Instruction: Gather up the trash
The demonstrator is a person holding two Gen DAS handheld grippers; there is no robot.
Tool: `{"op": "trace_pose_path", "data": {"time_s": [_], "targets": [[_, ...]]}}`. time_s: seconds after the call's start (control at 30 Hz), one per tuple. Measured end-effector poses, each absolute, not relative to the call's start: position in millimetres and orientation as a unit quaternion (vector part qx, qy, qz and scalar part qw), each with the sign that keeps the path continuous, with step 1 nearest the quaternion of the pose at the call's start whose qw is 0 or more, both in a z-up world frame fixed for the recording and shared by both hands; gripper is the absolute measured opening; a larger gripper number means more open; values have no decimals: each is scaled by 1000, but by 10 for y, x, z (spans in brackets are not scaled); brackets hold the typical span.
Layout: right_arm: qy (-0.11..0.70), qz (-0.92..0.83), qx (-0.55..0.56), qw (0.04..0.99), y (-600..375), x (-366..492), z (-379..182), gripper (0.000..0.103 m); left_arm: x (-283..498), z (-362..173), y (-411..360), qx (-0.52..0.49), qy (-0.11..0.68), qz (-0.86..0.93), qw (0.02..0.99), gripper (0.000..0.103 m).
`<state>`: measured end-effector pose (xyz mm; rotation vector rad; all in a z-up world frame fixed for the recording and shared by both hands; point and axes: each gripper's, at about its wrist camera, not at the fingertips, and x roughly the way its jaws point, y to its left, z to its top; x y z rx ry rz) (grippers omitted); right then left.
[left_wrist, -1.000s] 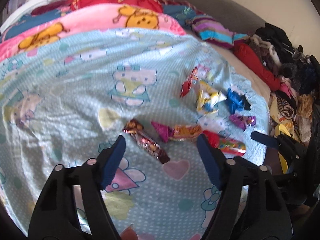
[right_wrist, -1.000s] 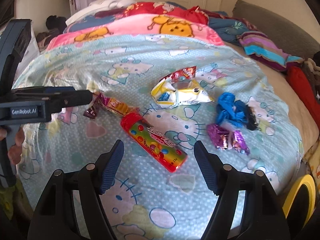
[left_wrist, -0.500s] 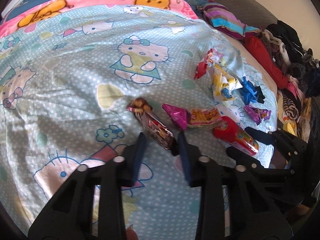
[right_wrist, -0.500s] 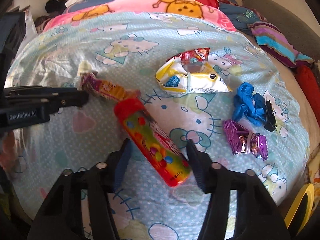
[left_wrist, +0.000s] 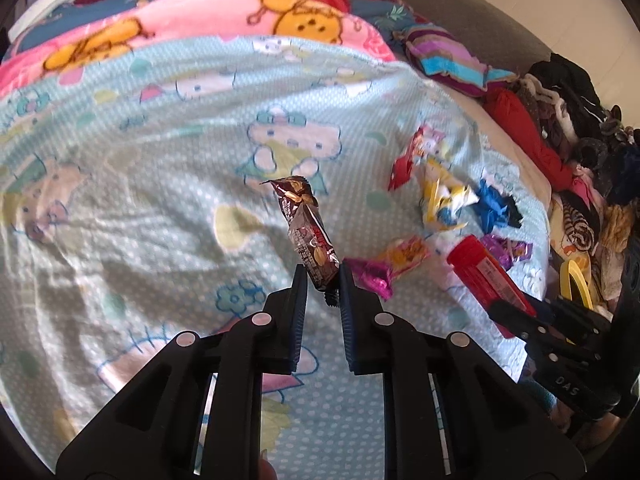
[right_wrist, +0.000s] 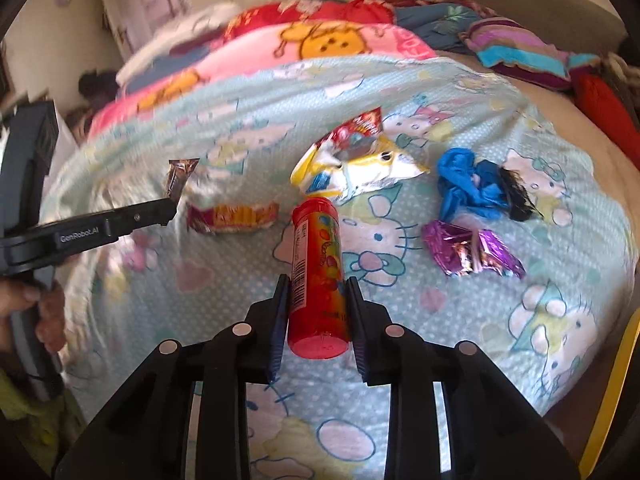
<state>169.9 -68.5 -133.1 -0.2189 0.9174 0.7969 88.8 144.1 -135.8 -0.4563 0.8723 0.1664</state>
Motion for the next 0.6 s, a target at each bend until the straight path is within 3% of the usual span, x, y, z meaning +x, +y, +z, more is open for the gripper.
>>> {"op": "trace_pose_path", "data": {"time_s": [0.6], "targets": [[393,362,-23,845,-1134,1549,-1034,27,994,-765,968,-172,357,20,918,10]]}}
